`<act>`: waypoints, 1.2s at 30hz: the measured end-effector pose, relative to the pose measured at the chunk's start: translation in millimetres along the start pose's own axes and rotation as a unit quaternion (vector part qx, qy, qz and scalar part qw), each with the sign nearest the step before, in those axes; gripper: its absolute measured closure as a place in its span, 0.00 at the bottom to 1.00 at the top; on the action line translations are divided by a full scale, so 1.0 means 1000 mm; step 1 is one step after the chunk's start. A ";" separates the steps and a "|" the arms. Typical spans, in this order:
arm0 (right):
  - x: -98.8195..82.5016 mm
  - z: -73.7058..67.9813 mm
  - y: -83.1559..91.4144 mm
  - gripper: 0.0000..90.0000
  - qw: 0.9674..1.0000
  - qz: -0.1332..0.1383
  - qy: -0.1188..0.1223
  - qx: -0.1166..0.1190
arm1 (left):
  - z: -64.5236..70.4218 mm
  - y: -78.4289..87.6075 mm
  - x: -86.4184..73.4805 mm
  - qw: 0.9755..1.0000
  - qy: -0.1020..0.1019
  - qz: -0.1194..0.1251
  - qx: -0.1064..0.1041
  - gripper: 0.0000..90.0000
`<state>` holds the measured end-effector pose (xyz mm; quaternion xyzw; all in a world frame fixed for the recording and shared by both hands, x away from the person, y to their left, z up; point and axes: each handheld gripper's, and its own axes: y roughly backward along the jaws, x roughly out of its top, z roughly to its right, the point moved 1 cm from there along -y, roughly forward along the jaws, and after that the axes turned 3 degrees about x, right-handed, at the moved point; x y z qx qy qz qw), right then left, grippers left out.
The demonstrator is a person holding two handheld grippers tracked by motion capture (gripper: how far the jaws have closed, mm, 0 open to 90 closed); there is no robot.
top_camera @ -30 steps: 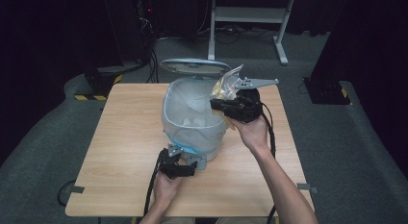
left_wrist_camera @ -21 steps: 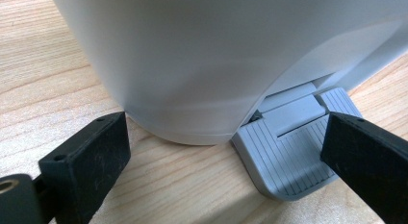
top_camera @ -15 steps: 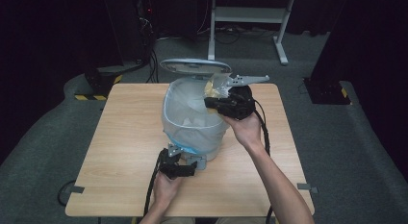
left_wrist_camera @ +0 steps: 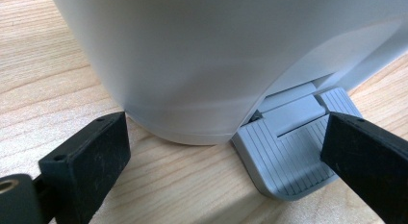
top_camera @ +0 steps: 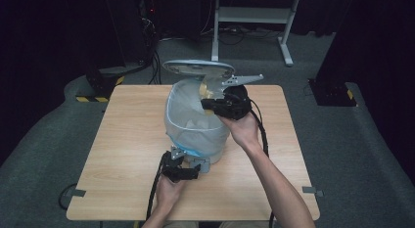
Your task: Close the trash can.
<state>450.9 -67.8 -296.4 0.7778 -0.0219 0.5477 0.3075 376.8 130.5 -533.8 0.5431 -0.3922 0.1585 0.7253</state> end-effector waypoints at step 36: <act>0.003 0.004 -0.032 0.66 0.998 -0.067 -0.007 0.012 | 0.000 0.000 0.000 1.000 0.001 0.000 0.000 0.04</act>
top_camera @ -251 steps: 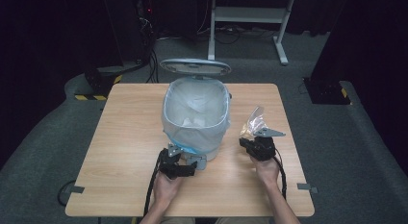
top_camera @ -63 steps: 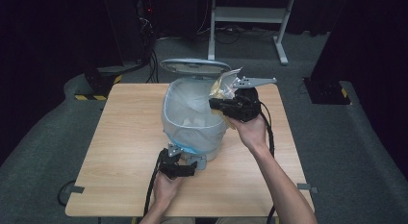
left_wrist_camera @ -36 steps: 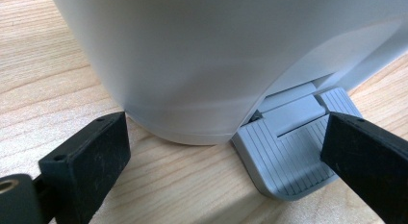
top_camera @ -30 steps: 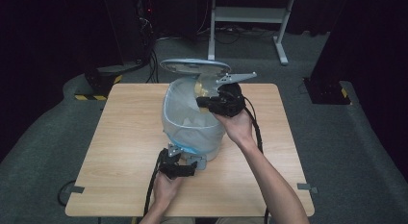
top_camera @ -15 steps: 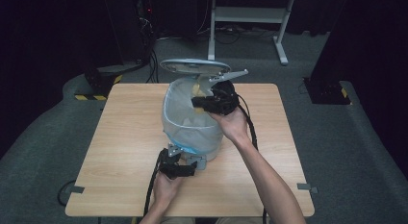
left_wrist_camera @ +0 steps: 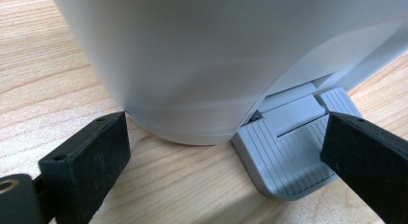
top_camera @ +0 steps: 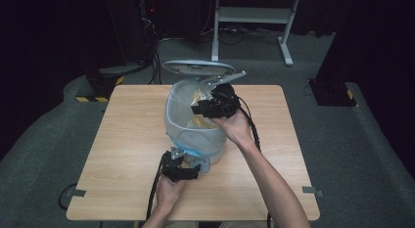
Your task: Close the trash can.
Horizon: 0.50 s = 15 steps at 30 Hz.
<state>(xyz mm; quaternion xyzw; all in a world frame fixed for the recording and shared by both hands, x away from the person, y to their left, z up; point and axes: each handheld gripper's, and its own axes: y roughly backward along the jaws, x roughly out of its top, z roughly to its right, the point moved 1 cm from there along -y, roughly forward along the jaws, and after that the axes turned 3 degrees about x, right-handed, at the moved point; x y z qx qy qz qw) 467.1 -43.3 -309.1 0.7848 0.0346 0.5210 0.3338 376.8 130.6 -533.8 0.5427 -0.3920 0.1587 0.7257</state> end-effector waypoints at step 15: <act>-0.014 0.003 0.021 0.61 0.999 0.044 0.001 -0.013 | 0.000 0.000 0.000 1.000 -0.001 0.001 0.001 0.04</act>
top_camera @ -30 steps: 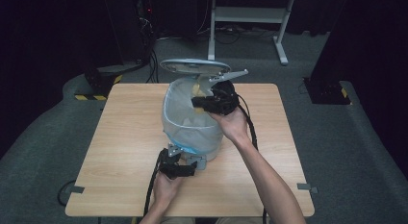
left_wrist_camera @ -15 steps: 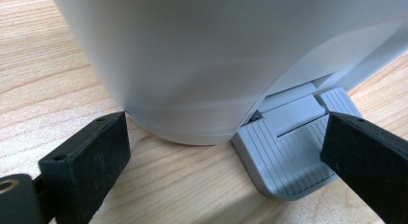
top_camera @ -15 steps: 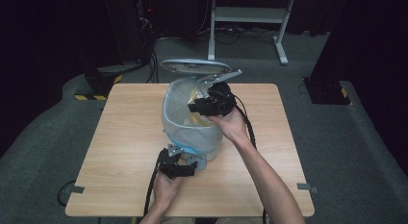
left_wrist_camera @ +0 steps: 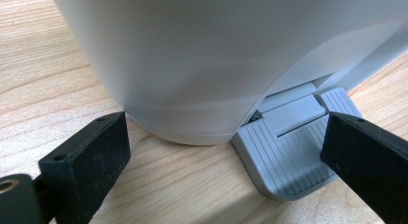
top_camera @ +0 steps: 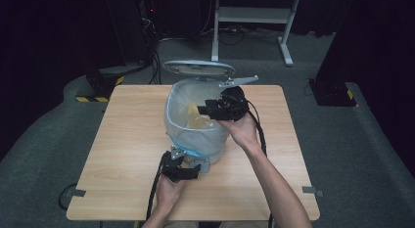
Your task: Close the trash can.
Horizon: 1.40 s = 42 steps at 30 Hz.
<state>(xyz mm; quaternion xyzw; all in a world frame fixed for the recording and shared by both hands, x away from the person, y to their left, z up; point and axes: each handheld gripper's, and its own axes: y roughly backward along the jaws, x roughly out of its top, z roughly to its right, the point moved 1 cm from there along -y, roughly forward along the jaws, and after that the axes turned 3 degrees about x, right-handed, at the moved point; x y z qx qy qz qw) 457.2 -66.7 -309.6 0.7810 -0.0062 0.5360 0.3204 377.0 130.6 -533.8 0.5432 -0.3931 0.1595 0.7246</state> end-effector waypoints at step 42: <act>-0.042 0.010 0.054 0.56 0.997 0.075 -0.011 -0.028 | 0.000 0.000 0.000 1.000 0.000 0.000 0.000 0.04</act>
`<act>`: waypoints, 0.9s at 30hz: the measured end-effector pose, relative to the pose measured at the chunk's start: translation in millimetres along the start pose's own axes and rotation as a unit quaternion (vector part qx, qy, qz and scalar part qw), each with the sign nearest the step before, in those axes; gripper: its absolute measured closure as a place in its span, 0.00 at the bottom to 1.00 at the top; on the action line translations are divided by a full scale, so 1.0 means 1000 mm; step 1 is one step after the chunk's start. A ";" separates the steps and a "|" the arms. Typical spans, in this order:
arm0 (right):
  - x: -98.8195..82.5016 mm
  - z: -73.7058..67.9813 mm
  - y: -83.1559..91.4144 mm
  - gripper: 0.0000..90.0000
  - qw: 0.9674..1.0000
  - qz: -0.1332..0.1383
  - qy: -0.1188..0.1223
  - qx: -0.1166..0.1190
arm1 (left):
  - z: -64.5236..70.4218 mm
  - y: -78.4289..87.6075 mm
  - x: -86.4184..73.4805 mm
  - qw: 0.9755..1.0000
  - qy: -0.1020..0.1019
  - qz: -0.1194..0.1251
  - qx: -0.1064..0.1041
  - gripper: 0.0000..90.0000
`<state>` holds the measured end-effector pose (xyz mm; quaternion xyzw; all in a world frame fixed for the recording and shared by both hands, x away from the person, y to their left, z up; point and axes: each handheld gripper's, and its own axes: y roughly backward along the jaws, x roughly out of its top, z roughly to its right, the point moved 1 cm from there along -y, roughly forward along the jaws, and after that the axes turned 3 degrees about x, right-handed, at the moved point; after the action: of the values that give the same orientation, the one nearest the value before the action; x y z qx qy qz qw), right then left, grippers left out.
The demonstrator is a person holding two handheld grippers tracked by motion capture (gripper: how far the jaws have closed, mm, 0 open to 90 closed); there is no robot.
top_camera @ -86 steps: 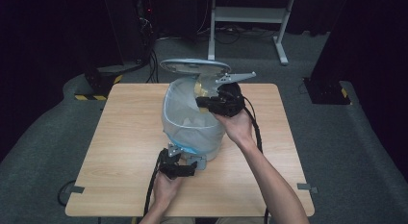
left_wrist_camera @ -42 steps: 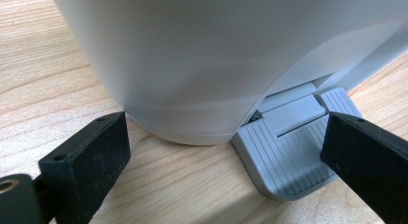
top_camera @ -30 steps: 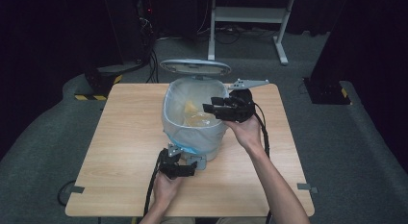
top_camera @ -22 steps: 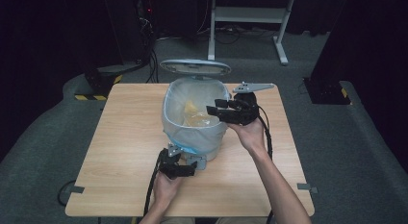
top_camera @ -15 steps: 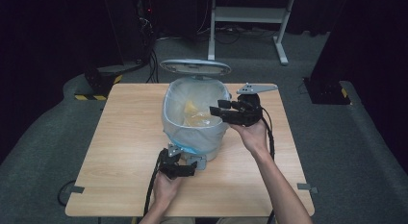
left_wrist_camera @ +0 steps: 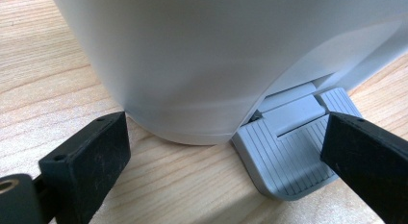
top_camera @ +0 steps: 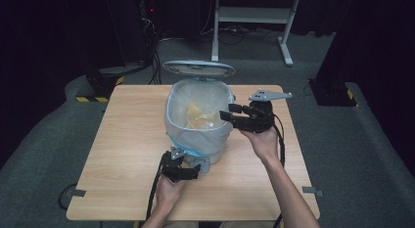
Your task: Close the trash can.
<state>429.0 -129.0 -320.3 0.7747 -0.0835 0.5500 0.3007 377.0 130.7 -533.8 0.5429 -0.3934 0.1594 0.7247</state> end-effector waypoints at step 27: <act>-0.042 0.008 0.031 0.57 0.999 0.025 -0.012 -0.031 | 0.000 0.000 0.000 1.000 0.002 0.001 -0.002 0.04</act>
<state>404.7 -166.9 -348.0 0.7690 -0.1234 0.5454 0.3096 377.1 131.1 -533.8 0.5406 -0.3928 0.1606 0.7264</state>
